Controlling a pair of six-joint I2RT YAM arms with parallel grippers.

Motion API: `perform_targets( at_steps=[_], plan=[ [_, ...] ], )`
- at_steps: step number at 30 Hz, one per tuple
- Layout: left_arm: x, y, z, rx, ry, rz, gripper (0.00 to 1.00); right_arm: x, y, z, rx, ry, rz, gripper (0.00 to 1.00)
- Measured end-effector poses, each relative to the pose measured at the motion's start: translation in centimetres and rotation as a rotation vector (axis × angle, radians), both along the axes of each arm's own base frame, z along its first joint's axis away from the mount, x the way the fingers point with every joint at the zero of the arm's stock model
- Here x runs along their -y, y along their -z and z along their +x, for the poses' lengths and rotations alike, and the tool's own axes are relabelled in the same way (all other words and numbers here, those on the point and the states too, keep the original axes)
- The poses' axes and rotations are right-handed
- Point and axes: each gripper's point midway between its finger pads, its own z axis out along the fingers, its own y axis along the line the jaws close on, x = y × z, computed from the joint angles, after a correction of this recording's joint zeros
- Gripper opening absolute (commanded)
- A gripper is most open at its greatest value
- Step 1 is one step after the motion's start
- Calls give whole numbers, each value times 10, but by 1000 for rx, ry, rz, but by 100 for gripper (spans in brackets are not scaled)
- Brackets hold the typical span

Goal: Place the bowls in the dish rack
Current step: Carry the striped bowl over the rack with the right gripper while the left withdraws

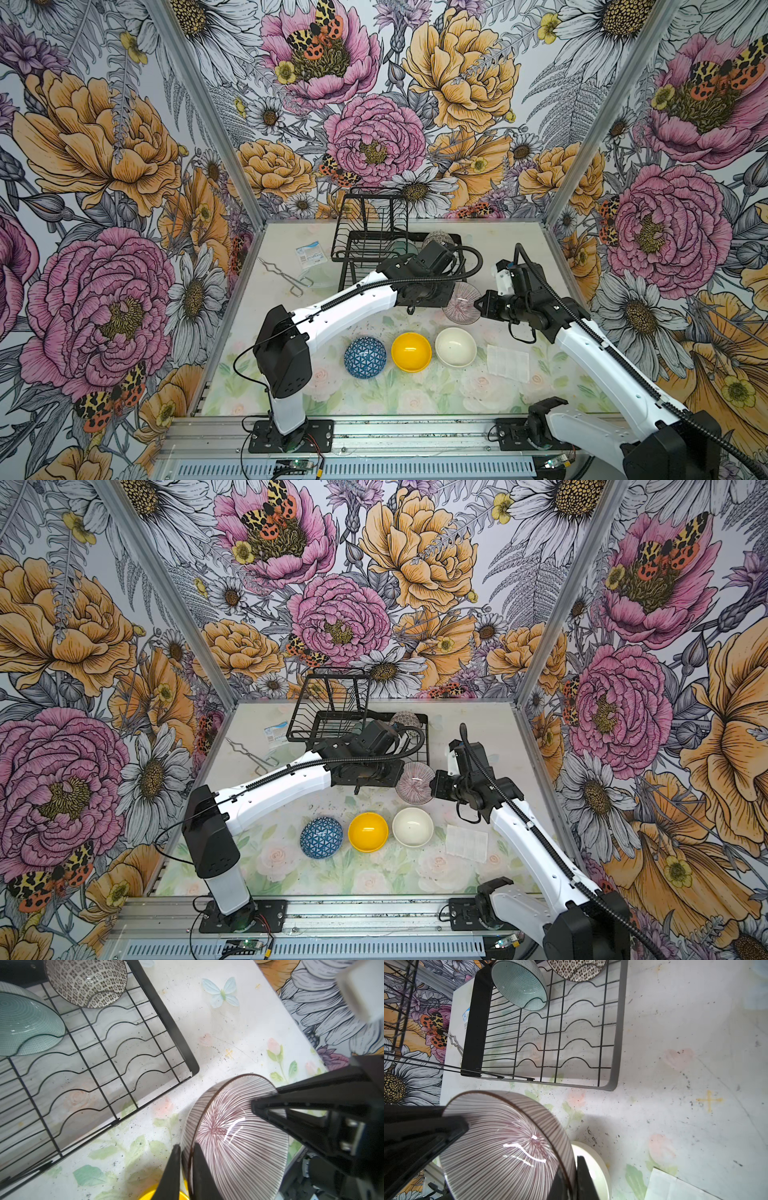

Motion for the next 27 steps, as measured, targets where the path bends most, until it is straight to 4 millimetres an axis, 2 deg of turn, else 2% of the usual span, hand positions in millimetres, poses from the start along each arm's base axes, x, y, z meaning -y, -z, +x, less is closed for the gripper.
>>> perform_targets(
  at_steps=[4, 8, 12, 17, 21, 27],
  plan=[
    [-1, -7, 0, 17, 3, -8, 65, 0, 2, 1, -3, -5, -7, 0],
    [-11, -28, 1, 71, -9, -24, 98, -1, -1, 8, 1, -19, -23, 0],
    [-39, -51, 1, 115, -60, -51, 99, 0, -6, 16, 23, -24, -45, 0],
    [-90, -73, 3, 169, -156, -73, 99, 5, -13, 30, 60, -16, -107, 0],
    [-135, -77, 7, 189, -255, -78, 99, 11, -19, 45, 106, -9, -202, 0],
    [-217, -65, 11, 188, -460, -69, 99, 17, -34, 71, 223, -13, -349, 0]
  ],
)
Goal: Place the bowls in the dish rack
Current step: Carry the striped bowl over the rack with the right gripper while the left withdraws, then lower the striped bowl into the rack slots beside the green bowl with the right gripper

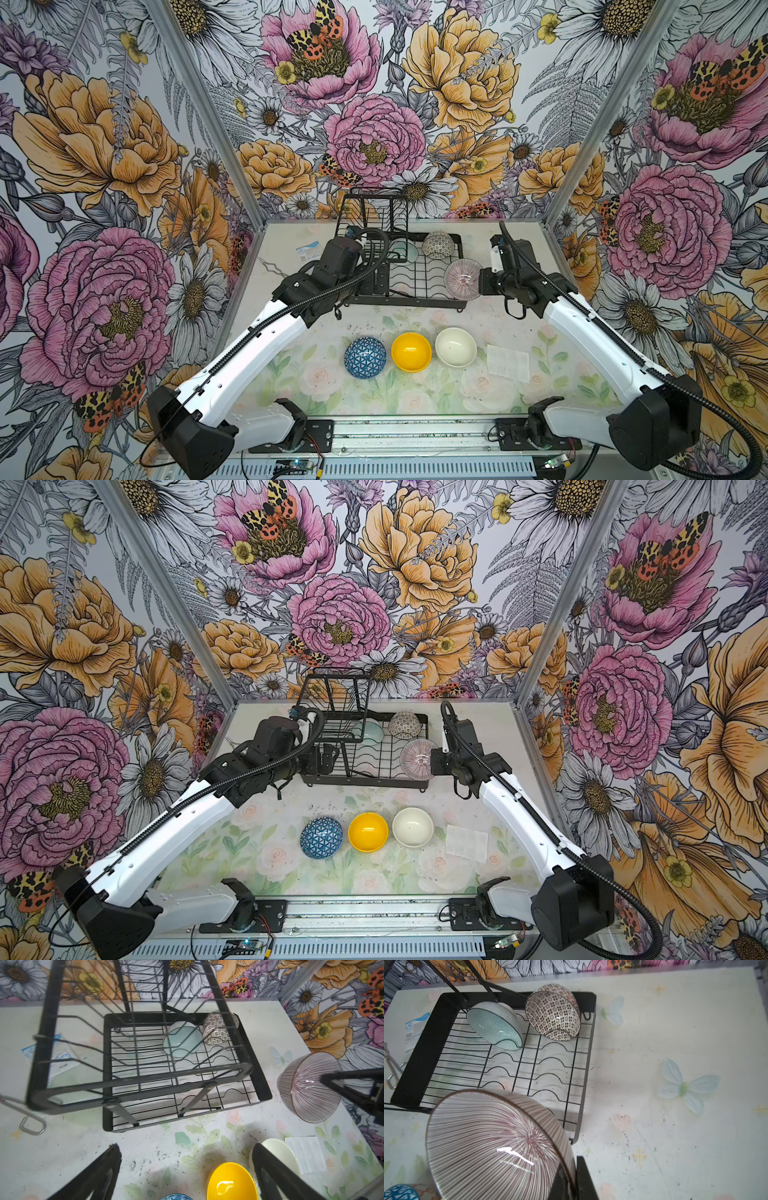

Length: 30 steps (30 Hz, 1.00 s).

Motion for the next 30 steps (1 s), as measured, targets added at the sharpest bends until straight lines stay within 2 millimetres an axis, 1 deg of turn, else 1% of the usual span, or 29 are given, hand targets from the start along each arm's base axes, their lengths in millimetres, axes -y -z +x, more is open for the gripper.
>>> perform_targets(
  at_steps=[2, 4, 7, 10, 13, 17, 20, 23, 25, 27, 30],
  plan=[
    [-27, 8, 0, -13, -74, -2, 99, -1, -5, 10, 54, -14, -50, 0],
    [-48, 17, 0, -29, -131, 3, 99, -3, -10, 21, 114, -36, -97, 0],
    [-71, 30, 0, -61, -196, 7, 99, -10, -20, 37, 224, -81, -162, 0],
    [-85, 45, 1, -98, -236, 9, 99, -17, -23, 52, 326, -136, -223, 0],
    [-95, 59, 2, -136, -261, 9, 99, -27, -14, 61, 400, -209, -283, 0],
    [-104, 80, 5, -197, -281, -12, 99, -41, 1, 68, 444, -293, -331, 0],
    [-110, 96, 8, -246, -295, -25, 99, -58, 5, 74, 485, -346, -355, 0],
    [-111, 104, 12, -274, -295, -35, 99, -81, 12, 78, 525, -407, -381, 0],
    [-109, 108, 13, -288, -287, -40, 99, -95, 24, 79, 524, -445, -394, 0],
    [-107, 112, 14, -301, -279, -43, 99, -105, 39, 79, 506, -475, -404, 0],
    [-105, 116, 16, -312, -273, -47, 99, -113, 59, 79, 477, -506, -422, 0]
  ],
)
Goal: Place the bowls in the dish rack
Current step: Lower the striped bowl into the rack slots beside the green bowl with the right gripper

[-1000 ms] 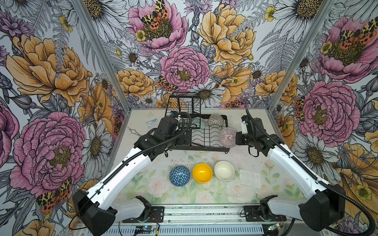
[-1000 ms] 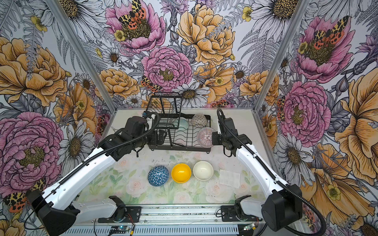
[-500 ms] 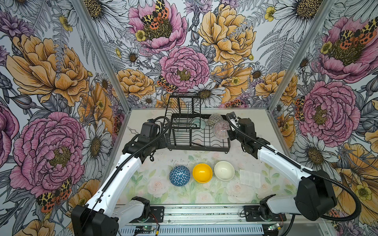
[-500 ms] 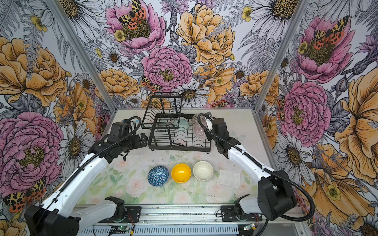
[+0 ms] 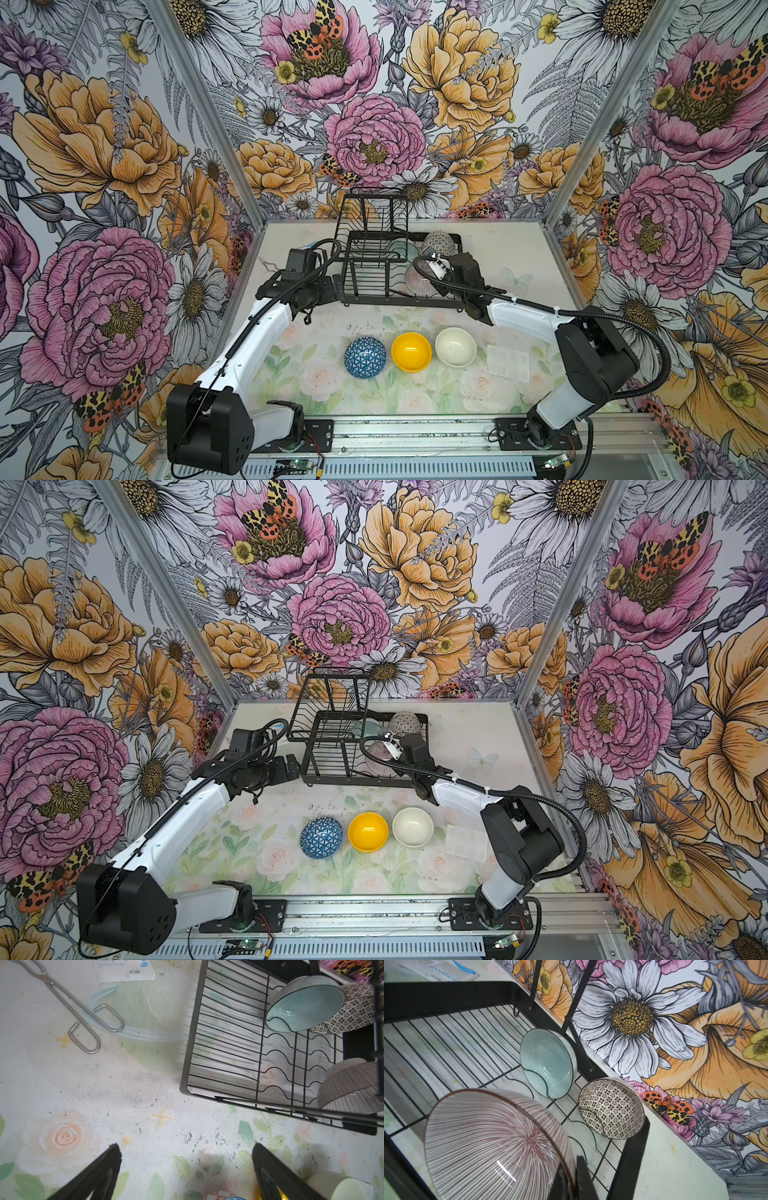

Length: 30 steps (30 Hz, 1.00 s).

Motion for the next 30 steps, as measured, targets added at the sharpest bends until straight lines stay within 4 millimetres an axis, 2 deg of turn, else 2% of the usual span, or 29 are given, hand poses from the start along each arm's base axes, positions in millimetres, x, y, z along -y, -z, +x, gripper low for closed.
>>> perform_targets(
  at_steps=[3, 13, 22, 30],
  plan=[
    [1, 0, 2, 5, 1, -7, 99, -2, 9, 4, -4, 3, -24, 0],
    [2, -2, 5, 16, 6, -16, 99, -15, -6, 36, 94, 44, -25, 0],
    [3, 3, 7, 4, 8, -17, 99, -24, 23, 45, 119, 35, -114, 0],
    [4, 9, 8, -12, 9, -17, 99, -36, 17, 53, 210, 18, -130, 0]
  ],
)
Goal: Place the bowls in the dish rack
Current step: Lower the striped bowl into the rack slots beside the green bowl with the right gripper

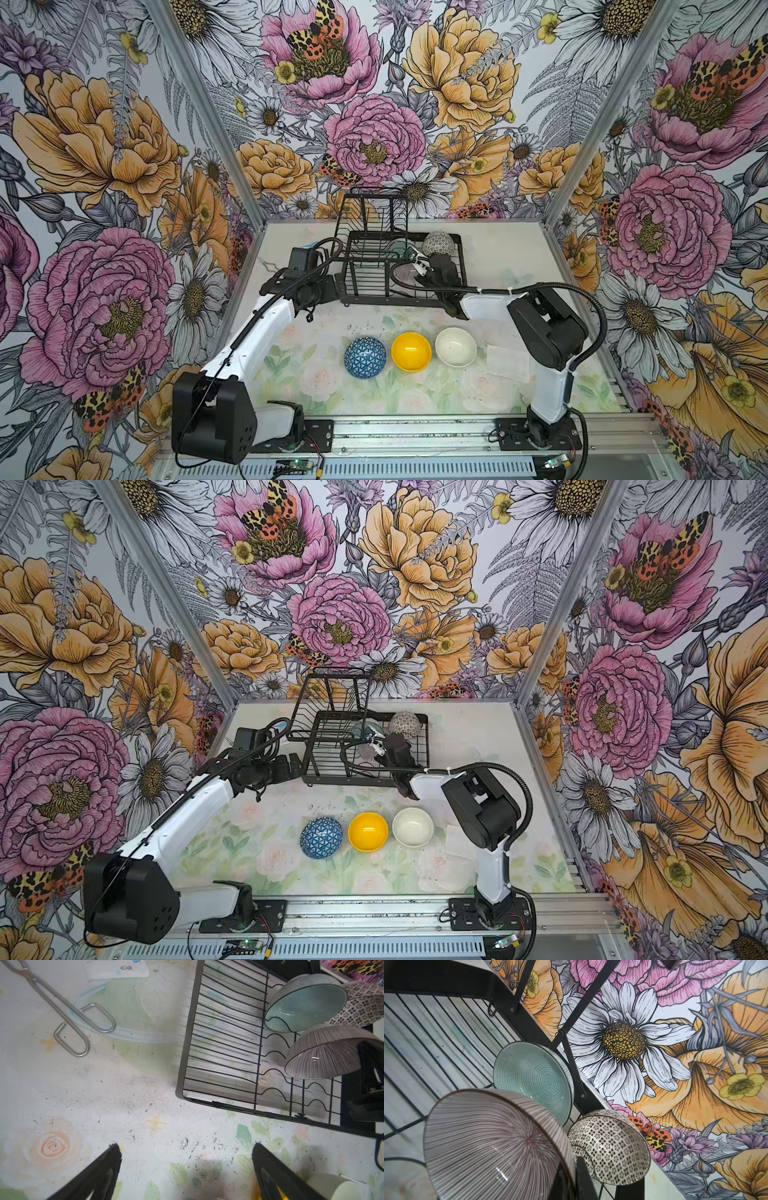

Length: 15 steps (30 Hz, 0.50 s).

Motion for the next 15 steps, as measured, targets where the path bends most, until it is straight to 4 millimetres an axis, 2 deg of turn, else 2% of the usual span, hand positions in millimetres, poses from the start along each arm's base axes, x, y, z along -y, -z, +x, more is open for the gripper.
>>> perform_targets(
  at_steps=[15],
  plan=[
    [1, 9, 1, -28, 3, 0, 99, -23, -3, 11, 174, -48, -64, 0]
  ],
)
